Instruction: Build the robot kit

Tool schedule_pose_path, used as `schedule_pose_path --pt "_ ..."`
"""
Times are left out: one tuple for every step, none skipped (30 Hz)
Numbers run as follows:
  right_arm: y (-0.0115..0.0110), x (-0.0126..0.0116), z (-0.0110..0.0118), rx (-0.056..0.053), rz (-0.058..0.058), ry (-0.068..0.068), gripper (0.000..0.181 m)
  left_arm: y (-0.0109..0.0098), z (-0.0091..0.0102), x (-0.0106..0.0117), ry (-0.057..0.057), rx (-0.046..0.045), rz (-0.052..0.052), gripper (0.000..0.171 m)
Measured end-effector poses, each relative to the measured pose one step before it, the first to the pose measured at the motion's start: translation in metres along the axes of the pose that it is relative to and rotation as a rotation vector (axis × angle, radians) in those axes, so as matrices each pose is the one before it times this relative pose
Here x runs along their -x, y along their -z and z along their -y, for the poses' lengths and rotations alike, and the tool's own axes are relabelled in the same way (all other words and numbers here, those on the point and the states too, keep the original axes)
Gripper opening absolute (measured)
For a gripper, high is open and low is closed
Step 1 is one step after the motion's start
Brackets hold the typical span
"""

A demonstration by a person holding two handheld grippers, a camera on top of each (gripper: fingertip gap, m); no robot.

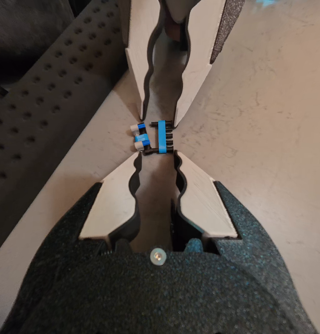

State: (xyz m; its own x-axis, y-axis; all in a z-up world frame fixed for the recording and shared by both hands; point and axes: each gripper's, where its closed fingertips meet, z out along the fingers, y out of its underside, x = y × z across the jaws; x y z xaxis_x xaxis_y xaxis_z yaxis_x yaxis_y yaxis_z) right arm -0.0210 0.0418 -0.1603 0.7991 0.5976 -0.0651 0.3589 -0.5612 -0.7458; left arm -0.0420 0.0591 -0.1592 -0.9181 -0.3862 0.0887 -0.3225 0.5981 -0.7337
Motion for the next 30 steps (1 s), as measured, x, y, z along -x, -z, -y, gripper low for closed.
schedule_pose_path --pt "0.00006 0.00009 0.00001 -0.0006 0.0014 -0.0009 0.036 0.00050 -0.00031 -0.00077 0.0065 -0.00090 -0.0067 0.034" --pt "0.00002 0.00000 0.00002 -0.0003 0.0011 -0.0010 0.036 0.00048 -0.00013 -0.00050 0.0058 -0.00122 -0.0048 0.035" --pt "0.00001 0.00053 0.00013 -0.0003 0.0024 0.0003 0.036 0.00016 -0.00001 -0.00041 0.0047 -0.00089 -0.0036 0.037" --pt "-0.00013 -0.00009 0.00008 0.0003 -0.0012 0.0004 0.036 -0.00009 0.00016 -0.00001 0.0033 -0.00042 -0.0003 0.037" --pt "-0.00015 -0.00036 0.00039 -0.0015 -0.0015 0.0007 0.037 -0.00029 0.00025 -0.00012 0.0016 -0.00010 0.0011 0.037" --pt "-0.00001 -0.00050 0.00124 -0.0067 -0.0002 -0.0002 0.038 -0.00039 0.00036 -0.00038 -0.0011 0.00031 0.0017 0.038" --pt "-0.00018 -0.00092 0.00141 -0.0062 0.0000 -0.0023 0.038 -0.00051 0.00040 -0.00037 -0.0025 0.00062 0.0038 0.038" --pt "-0.00053 -0.00049 0.00067 -0.0010 0.0044 -0.0041 0.038 -0.00055 0.00029 -0.00046 -0.0031 0.00066 0.0034 0.039" --pt "-0.00091 -0.00011 -0.00022 0.0044 0.0065 -0.0040 0.038 -0.00052 0.00024 -0.00089 -0.0037 0.00074 0.0007 0.041" --pt "-0.00096 -0.00003 -0.00078 0.0068 0.0052 -0.0030 0.037 -0.00033 0.00003 -0.00069 -0.0032 0.00146 0.0019 0.042" --pt "-0.00005 -0.00007 0.00046 -0.0017 0.0009 0.0003 0.036 -0.00011 -0.00016 -0.00034 -0.0031 0.00157 0.0036 0.043" --pt "-0.00001 0.00022 -0.00043 0.0014 -0.0010 0.0026 0.035 -0.00008 -0.00003 0.00032 -0.0003 0.00054 0.0056 0.043" --pt "0.00003 -0.00020 -0.00010 0.0001 -0.0035 0.0038 0.034 -0.00018 0.00023 0.00088 0.0043 -0.00032 0.0061 0.042" --pt "-0.00012 -0.00003 -0.00011 0.0004 -0.0021 0.0023 0.034 -0.00015 0.00026 0.00172 0.0060 -0.00044 0.0098 0.039" --pt "-0.00002 -0.00012 -0.00002 0.0004 -0.0011 0.0006 0.034 -0.00012 0.00023 0.00244 0.0053 0.00013 0.0124 0.034" --pt "0.00001 -0.00007 -0.00010 -0.0003 0.0005 -0.0004 0.034 -0.00006 0.00011 0.00115 0.0005 0.00002 0.0049 0.031" --pt "0.00005 -0.00004 0.00004 -0.0006 0.0013 -0.0011 0.034 0.00001 -0.00002 0.00020 -0.0035 0.00017 -0.0004 0.031" --pt "-0.00005 -0.00004 -0.00004 -0.0004 0.0008 -0.0010 0.034 -0.00010 0.00011 0.00012 -0.0022 -0.00009 -0.0006 0.031" --pt "0.00000 0.00003 0.00000 0.0000 0.0004 0.0004 0.033 -0.00005 0.00003 0.00008 -0.0017 0.00021 0.0000 0.031" --pt "-0.00008 0.00012 -0.00004 -0.0003 0.0010 0.0003 0.033 -0.00008 0.00003 0.00022 -0.0031 0.00042 0.0012 0.031" --pt "-0.00004 0.00036 -0.00004 -0.0001 0.0053 -0.0019 0.032 -0.00012 0.00005 0.00011 -0.0021 0.00044 0.0019 0.031" --pt "-0.00006 0.00016 -0.00002 -0.0006 0.0076 -0.0048 0.031 -0.00012 0.00005 0.00009 -0.0018 0.00048 0.0019 0.031" --pt "0.00006 -0.00003 0.00002 -0.0020 0.0078 -0.0040 0.031 -0.00015 -0.00005 0.00003 -0.0022 0.00017 0.0026 0.031" --pt "0.00020 0.00000 -0.00003 -0.0010 0.0073 -0.0054 0.031 -0.00028 0.00025 0.00008 0.0007 -0.00008 0.0021 0.031" --pt "0.00007 -0.00007 -0.00020 0.0001 0.0045 -0.0027 0.031 -0.00033 0.00031 0.00009 0.0031 -0.00004 0.0021 0.031" --pt "0.00002 0.00004 -0.00008 0.0002 -0.0006 0.0023 0.031 -0.00033 0.00029 0.00016 0.0023 0.00006 0.0038 0.031" --pt "-0.00005 -0.00001 0.00001 0.0004 -0.0039 0.0058 0.031 -0.00044 0.00033 0.00029 0.0028 0.00083 0.0050 0.032" --pt "-0.00001 0.00004 -0.00013 0.0004 -0.0031 0.0043 0.031 -0.00049 0.00035 -0.00016 0.0038 0.00113 0.0026 0.032" --pt "0.00000 0.00028 0.00004 0.0005 0.0000 0.0024 0.031 -0.00025 0.00020 -0.00036 0.0022 0.00028 -0.0002 0.032" --pt "-0.00003 0.00009 -0.00003 0.0003 -0.0008 0.0002 0.031 -0.00008 0.00011 0.00010 0.0043 -0.00001 -0.0007 0.032"
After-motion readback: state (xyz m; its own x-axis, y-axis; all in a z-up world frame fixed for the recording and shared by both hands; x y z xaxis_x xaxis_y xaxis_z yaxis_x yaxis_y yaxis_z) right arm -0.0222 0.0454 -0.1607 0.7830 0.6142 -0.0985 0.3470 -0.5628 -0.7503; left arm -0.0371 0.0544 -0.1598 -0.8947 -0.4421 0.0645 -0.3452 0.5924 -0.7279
